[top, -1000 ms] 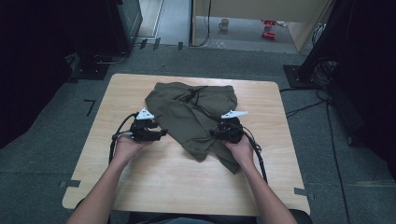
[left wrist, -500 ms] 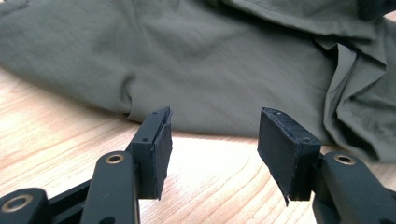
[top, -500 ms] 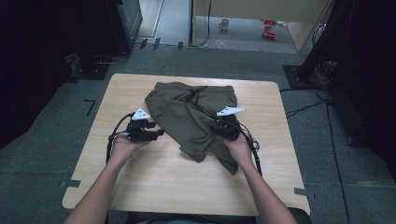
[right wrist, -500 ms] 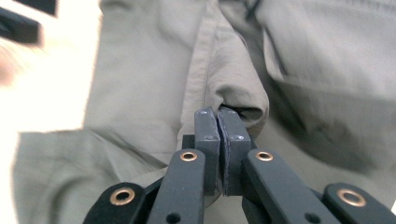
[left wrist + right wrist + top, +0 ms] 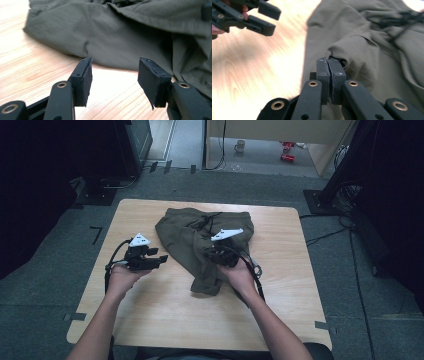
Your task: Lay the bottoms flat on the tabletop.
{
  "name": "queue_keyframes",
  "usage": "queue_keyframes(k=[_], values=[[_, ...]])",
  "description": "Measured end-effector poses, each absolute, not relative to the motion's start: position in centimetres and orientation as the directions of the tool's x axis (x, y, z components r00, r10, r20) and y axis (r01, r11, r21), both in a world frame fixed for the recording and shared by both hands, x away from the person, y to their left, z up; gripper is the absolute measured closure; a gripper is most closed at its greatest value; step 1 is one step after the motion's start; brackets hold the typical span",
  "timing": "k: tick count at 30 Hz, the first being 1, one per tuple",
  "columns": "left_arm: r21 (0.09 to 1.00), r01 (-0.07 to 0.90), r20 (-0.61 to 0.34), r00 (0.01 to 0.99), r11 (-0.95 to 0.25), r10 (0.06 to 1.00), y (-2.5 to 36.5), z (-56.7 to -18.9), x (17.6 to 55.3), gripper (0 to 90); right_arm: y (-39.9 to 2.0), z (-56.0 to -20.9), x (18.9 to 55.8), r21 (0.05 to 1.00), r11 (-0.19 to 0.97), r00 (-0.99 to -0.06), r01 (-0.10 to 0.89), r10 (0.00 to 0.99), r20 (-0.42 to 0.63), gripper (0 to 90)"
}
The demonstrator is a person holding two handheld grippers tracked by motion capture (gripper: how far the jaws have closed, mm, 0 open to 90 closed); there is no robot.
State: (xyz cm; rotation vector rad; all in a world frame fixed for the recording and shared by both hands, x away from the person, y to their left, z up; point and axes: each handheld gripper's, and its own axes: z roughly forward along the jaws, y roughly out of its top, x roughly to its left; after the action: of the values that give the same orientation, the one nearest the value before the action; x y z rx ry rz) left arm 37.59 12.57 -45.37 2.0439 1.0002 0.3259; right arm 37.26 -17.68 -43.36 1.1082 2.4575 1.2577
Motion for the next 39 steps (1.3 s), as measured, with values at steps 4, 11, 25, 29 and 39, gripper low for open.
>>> queue_keyframes(k=[4,11,25,29,39], values=[[0.771,0.543,-0.120,0.638,-0.334,0.761,13.6,-45.1,37.3,45.5,-15.8,-43.3,36.9,0.756,0.384,-0.735,0.531,0.652,0.185,88.3],[0.788,0.537,-0.119,0.612,-0.300,0.782,15.4,-45.2,36.9,44.3,-11.3,-44.5,36.7,0.730,0.464,-0.788,0.502,0.594,0.165,88.4],[0.773,0.563,-0.129,0.592,-0.294,0.795,16.6,-45.9,36.8,44.1,-5.2,-47.2,34.4,0.689,0.562,-0.862,0.458,0.470,0.189,88.4],[0.760,0.576,-0.142,0.600,-0.302,0.788,16.5,-46.7,36.9,43.4,-3.7,-48.5,33.4,0.676,0.585,-0.877,0.448,0.436,0.204,88.4],[0.751,0.594,-0.163,0.590,-0.289,0.791,17.1,-47.6,37.3,43.4,-1.8,-49.6,32.2,0.686,0.577,-0.889,0.442,0.382,0.251,88.4]])
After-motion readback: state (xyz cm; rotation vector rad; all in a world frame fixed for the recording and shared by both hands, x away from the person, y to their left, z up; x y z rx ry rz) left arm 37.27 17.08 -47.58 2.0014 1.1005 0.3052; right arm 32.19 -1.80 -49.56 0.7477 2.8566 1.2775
